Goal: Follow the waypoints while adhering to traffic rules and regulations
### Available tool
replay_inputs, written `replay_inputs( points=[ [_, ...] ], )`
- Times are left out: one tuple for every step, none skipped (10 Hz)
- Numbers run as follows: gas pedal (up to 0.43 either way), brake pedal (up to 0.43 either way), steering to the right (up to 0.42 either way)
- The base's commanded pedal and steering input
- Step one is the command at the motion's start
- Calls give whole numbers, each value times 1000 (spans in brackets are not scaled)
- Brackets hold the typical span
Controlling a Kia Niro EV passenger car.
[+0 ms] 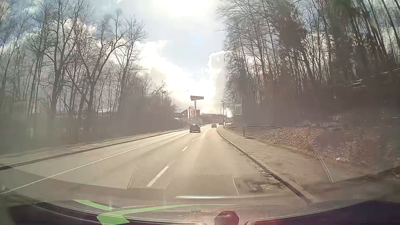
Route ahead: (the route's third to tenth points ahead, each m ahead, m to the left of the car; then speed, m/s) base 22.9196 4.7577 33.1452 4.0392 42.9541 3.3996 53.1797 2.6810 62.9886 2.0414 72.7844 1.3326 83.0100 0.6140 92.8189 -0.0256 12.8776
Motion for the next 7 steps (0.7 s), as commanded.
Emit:
replay_inputs(
  points=[
    [248, 0, 0],
    [248, 0, 0],
    [248, 0, 0],
    [248, 0, -1],
    [248, 0, -1],
    [248, 0, -1],
    [248, 0, -1]
  ],
)
